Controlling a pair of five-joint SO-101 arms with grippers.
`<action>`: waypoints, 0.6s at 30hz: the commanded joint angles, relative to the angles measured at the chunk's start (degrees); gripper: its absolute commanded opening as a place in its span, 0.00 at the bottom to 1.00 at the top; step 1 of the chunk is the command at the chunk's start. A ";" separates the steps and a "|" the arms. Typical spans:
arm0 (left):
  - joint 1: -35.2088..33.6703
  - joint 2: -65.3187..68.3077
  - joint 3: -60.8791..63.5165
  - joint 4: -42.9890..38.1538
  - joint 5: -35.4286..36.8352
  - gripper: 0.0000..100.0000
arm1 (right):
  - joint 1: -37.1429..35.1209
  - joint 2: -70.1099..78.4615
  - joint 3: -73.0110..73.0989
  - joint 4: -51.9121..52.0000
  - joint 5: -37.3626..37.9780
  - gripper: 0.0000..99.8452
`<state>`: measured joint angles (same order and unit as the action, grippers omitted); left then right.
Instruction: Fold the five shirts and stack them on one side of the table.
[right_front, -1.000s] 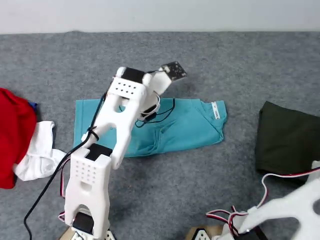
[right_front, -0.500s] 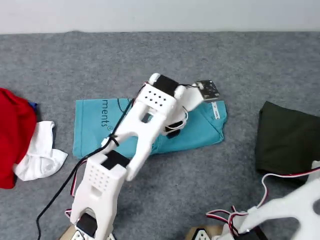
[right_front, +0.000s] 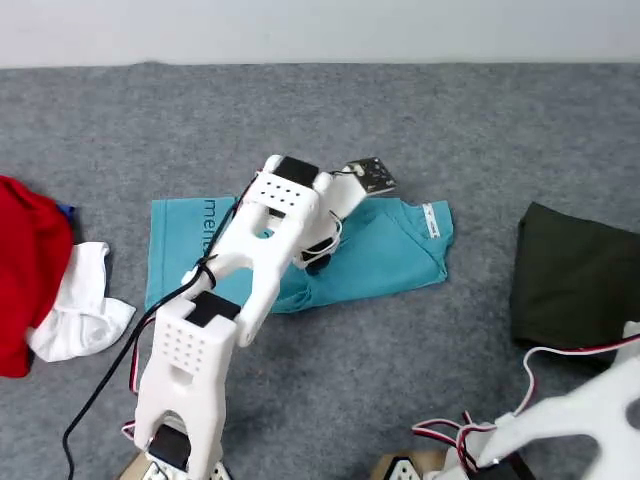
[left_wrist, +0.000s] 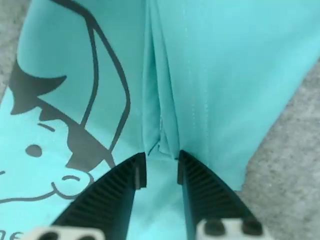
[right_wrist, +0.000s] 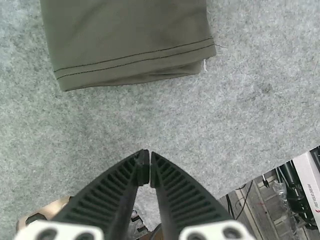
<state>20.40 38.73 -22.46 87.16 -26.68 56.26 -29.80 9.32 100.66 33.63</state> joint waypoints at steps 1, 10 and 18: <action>-0.26 -3.96 -1.36 1.93 -0.44 0.11 | 0.31 -2.42 -2.81 2.24 0.88 0.01; -3.78 -13.89 -4.44 7.56 9.49 0.08 | 0.31 -2.42 -3.08 2.24 3.34 0.01; -24.97 -16.62 -3.82 8.00 19.96 0.05 | 0.31 -2.42 -3.08 2.24 3.34 0.01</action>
<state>3.34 25.71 -24.66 94.64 -9.63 56.26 -29.80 9.32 100.66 36.44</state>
